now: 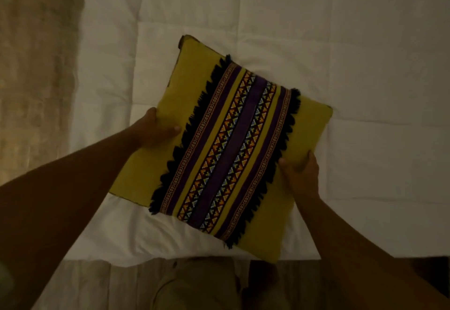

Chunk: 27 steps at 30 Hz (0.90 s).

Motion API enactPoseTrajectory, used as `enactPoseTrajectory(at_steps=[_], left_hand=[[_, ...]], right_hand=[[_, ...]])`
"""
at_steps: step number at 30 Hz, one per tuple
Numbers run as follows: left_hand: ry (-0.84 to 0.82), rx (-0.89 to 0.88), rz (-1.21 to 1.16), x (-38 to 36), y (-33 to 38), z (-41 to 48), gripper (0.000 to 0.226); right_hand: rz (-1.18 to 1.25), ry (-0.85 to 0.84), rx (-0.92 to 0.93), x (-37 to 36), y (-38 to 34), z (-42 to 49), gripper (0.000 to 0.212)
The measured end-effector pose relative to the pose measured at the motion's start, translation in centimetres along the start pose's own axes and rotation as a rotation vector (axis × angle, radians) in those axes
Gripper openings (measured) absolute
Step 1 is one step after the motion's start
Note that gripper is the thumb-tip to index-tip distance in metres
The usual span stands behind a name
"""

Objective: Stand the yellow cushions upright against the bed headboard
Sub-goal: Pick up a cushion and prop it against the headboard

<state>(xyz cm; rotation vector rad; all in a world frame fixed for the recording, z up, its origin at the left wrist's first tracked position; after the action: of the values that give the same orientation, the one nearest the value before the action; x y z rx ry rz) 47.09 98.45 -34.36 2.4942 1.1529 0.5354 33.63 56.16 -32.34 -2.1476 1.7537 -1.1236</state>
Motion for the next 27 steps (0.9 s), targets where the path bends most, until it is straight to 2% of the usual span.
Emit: enactPoseTrajectory(at_steps=[5, 9, 12, 16, 19, 24, 27], left_hand=[[-0.059, 0.015, 0.013, 1.0, -0.1, 1.5, 0.123], [-0.122, -0.012, -0.068, 0.9, 0.3, 2.0, 0.119], [-0.130, -0.063, -0.128, 0.5, 0.4, 1.6, 0.115], [-0.100, -0.118, -0.235, -0.1, -0.1, -0.2, 0.094], [-0.067, -0.148, -0.302, -0.8, -1.0, -1.8, 0.091], [-0.089, -0.153, -0.472, -3.0, -4.1, -5.2, 0.082], [-0.058, -0.125, -0.594, -5.0, -7.2, -7.3, 0.084]], right_hand=[[0.180, -0.066, -0.122, -0.5, 2.8, 1.5, 0.118], [0.326, -0.109, -0.152, -1.1, 3.9, 2.1, 0.121], [0.320, -0.081, -0.117, -0.9, 3.2, 2.0, 0.113], [0.292, -0.029, -0.042, -0.5, 1.8, 1.2, 0.103], [0.256, -0.040, 0.009, 0.0, 0.7, 0.8, 0.096], [0.095, -0.102, 0.091, 0.9, -2.5, 1.5, 0.105], [0.035, -0.177, 0.115, 0.5, -3.8, 2.1, 0.109]])
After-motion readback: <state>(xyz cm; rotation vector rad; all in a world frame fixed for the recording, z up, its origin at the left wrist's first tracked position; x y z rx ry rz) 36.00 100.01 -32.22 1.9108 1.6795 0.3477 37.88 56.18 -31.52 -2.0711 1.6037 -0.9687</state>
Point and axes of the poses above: each hand's wrist, its own z-axis towards the middle knuckle, its own x-axis out of the back of the hand, y = z × x, the point moved 7 cm from there along z, towards the middle knuckle, and after that the axes turned 12 degrees about -y, right-handed, at the moved point
